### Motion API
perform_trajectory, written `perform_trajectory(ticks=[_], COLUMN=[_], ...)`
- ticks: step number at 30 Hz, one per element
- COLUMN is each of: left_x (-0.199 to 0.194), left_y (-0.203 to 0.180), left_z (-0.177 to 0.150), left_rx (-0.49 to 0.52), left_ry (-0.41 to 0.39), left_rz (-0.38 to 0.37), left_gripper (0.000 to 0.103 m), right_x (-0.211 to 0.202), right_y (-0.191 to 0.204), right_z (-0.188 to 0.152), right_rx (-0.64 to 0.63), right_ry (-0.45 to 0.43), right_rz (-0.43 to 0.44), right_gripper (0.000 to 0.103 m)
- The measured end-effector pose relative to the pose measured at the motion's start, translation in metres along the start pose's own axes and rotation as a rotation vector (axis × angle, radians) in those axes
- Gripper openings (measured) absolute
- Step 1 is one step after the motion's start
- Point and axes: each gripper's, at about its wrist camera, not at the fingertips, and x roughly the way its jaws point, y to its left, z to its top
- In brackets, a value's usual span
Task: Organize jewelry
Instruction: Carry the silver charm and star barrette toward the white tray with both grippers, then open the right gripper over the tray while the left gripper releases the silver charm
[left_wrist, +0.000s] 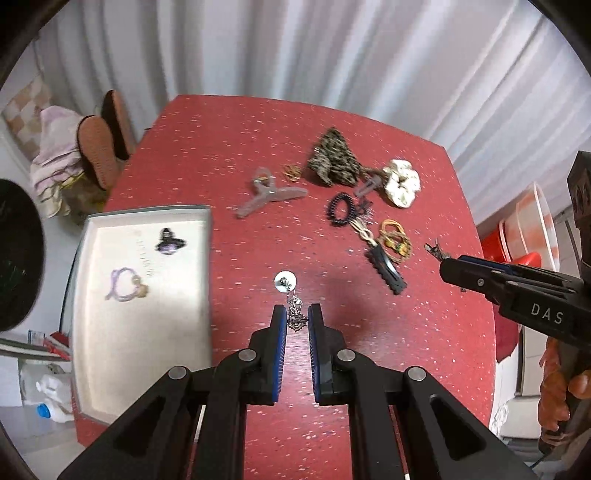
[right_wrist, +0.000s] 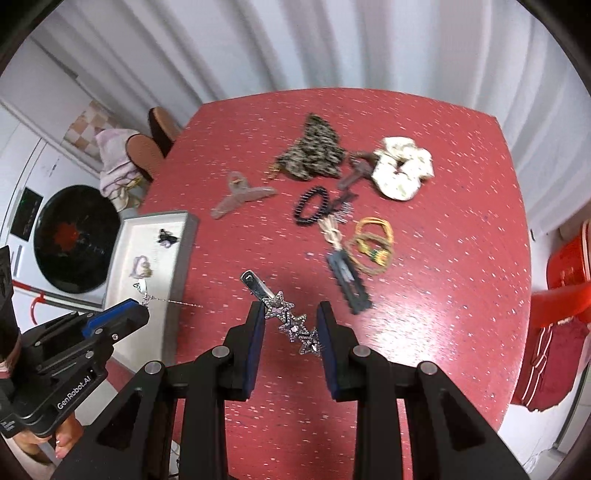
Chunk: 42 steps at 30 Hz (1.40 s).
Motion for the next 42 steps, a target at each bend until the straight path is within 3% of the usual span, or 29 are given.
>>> perform_trajectory(ticks=[24, 33, 42], left_x=[-0.046, -0.037, 0.001], left_y=[0.15, 0.182, 0.201], left_z=[-0.031, -0.036, -0.037], left_rx=[-0.236, -0.277, -0.296], left_ry=[-0.055, -0.048, -0.013], left_rz=[0.123, 0.145, 0.153], left_gripper=[0.013, 0.013, 0.013], right_x=[0.05, 0.074, 0.112], right_y=[0.178, 0.221, 0.239], right_z=[0.026, 0.033, 0.031], right_rx=[-0.283, -0.35, -0.387], right_ry=[0.066, 0.093, 0.14], right_rz=[0.112, 0.143, 0.137], right_gripper=[0.031, 0.031, 0.031])
